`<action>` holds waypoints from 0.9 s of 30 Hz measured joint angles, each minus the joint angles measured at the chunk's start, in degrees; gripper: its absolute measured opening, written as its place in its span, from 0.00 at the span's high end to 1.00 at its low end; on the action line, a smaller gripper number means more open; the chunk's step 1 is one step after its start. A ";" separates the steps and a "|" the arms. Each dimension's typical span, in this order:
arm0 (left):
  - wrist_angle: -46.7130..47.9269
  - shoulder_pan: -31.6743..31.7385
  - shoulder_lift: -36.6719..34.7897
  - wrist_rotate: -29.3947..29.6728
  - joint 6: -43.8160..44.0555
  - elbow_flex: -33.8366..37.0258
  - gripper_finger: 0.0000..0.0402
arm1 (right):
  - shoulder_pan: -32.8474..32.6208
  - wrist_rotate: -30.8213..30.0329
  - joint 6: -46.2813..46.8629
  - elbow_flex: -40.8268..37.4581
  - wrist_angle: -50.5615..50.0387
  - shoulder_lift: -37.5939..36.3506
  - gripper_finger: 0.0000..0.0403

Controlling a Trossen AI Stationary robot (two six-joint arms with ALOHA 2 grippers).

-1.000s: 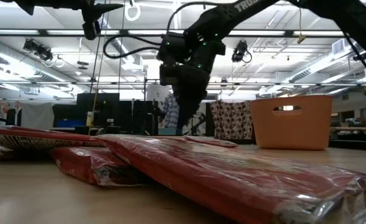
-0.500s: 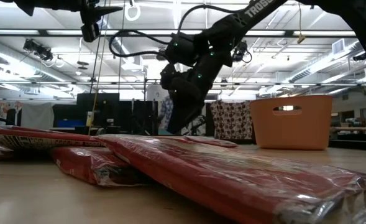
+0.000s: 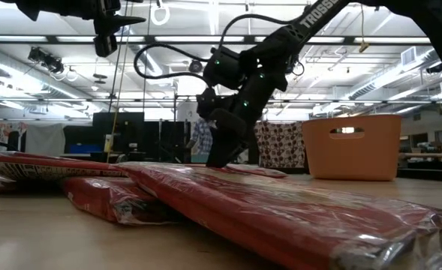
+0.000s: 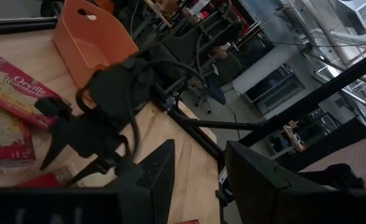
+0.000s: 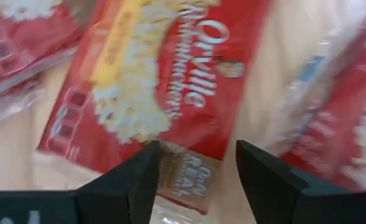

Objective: Sort popcorn bags into baskets
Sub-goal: Stack the red popcorn on the orange bin

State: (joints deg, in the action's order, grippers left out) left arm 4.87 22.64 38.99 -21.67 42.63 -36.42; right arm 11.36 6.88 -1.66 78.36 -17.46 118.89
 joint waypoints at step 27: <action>0.08 -0.01 -0.01 1.50 -2.28 0.00 0.64 | 0.48 -1.87 -4.30 10.66 -17.90 0.07 0.97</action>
State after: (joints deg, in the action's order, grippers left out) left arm 4.95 22.63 38.98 -20.17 40.35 -36.42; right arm 11.83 5.01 -5.96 89.02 -35.37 118.96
